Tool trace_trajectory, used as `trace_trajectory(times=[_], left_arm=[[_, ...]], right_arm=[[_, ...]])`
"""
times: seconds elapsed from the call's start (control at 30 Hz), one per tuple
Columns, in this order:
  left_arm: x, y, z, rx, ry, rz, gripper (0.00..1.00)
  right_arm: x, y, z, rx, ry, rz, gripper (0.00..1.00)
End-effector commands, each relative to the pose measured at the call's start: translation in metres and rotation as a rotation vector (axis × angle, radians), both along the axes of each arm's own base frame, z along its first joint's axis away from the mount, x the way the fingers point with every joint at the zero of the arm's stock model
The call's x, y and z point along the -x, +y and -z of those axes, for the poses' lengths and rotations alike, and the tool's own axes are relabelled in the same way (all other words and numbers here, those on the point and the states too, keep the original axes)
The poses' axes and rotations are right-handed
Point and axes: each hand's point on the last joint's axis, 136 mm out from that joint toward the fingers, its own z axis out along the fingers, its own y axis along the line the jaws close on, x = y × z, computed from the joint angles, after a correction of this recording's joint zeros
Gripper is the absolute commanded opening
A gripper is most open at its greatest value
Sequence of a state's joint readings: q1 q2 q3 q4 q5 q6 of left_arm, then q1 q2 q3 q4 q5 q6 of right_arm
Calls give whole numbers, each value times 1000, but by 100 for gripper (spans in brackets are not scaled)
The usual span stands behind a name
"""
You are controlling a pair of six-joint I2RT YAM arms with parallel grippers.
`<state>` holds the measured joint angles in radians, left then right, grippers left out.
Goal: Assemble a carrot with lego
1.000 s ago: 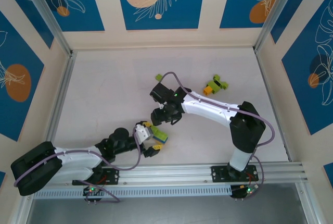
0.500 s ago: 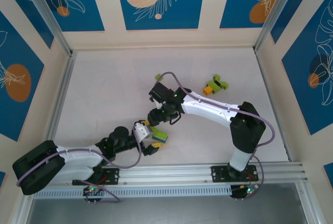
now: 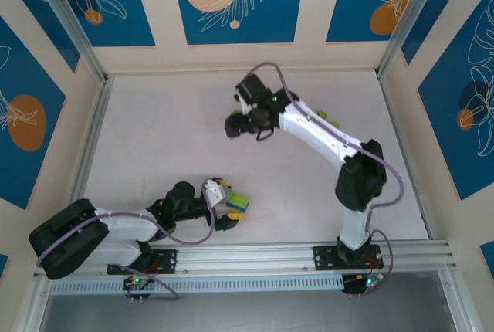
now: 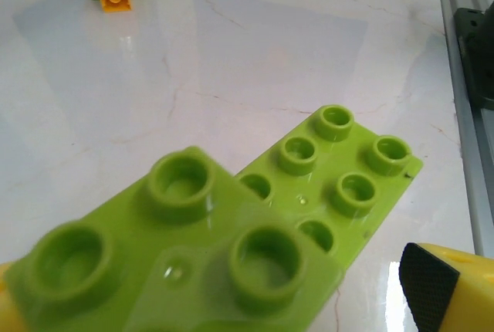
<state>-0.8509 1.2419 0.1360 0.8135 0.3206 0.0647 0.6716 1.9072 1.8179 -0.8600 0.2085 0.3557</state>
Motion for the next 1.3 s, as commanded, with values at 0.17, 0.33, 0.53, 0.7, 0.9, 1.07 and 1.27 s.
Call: trace_trajectory(times=[0.17, 0.33, 0.53, 0.7, 0.9, 1.07, 1.27], left_arm=[[-8, -12, -14, 25, -65, 48, 100], [-16, -13, -12, 22, -55, 49, 100], [-19, -12, -16, 36, -47, 44, 100], [-20, -12, -14, 30, -39, 44, 100], [-21, -12, -13, 28, -36, 41, 100], [-22, -12, -11, 19, -28, 39, 100], [-24, -13, -7, 6, -17, 35, 100]], right_arm=[[-82, 12, 54, 27, 106, -171, 82], [-113, 13, 68, -11, 52, -270, 82], [-125, 12, 101, 78, -44, -468, 82], [-129, 17, 108, 43, -65, -528, 82], [-142, 22, 115, 28, -94, -529, 81], [-153, 27, 125, 19, -122, -525, 81], [-156, 27, 136, 13, -110, -518, 77]])
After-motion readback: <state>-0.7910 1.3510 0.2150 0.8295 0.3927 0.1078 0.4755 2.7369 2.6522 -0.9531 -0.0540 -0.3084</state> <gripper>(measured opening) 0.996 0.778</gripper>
